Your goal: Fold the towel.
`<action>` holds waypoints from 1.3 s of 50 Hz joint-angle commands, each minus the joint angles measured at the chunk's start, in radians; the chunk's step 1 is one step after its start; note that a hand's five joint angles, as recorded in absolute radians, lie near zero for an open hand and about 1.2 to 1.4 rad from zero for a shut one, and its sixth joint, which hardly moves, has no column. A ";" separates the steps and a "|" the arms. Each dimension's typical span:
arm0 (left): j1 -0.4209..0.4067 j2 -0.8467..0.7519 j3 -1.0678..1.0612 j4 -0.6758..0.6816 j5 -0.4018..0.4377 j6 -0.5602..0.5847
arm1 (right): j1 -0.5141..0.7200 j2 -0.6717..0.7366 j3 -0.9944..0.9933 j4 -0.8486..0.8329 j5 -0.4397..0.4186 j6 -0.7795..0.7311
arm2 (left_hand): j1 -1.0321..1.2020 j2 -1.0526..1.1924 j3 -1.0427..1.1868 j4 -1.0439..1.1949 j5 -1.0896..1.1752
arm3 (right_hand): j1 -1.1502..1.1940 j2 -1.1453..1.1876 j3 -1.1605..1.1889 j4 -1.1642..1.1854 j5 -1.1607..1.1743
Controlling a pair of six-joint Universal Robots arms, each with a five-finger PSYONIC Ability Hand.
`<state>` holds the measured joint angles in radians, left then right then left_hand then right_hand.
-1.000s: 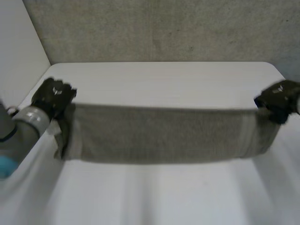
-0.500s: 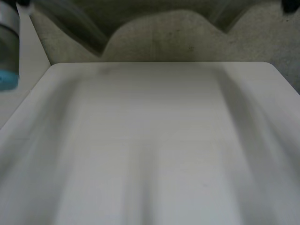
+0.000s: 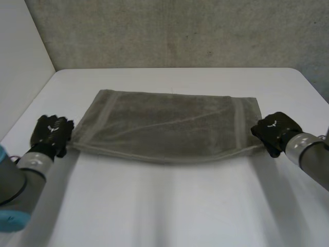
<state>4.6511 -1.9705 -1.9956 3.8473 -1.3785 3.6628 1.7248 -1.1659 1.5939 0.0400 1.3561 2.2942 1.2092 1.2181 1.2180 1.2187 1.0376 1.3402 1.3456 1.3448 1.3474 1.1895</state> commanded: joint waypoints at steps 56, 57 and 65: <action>-0.115 -0.378 0.736 -0.347 0.044 -0.010 | -0.025 0.327 -0.538 0.060 0.149 0.004 | -0.611 -0.620 -0.620 -0.621 -0.614 | -1.166 -1.171 -1.170 -1.173 -1.190; -0.115 -0.390 0.741 -0.347 0.038 -0.010 | -0.019 0.339 -0.557 0.057 0.167 0.013 | -0.963 -0.972 -0.972 -0.972 -0.966 | -1.166 -1.171 -1.170 -1.173 -1.190; -0.114 -0.393 0.735 -0.386 -0.054 -0.015 | -0.013 0.313 -0.563 0.050 0.190 0.122 | -1.035 -1.044 -1.044 -1.044 -1.038 | -1.166 -1.171 -1.170 -1.173 -1.190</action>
<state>4.5351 -2.3687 -1.2491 3.4913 -1.3648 3.6503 1.7083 -0.8242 1.0241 0.0916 1.5345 2.3326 0.2132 0.2086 0.2103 0.2100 0.0533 0.2377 0.2510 0.2515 0.2661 0.0631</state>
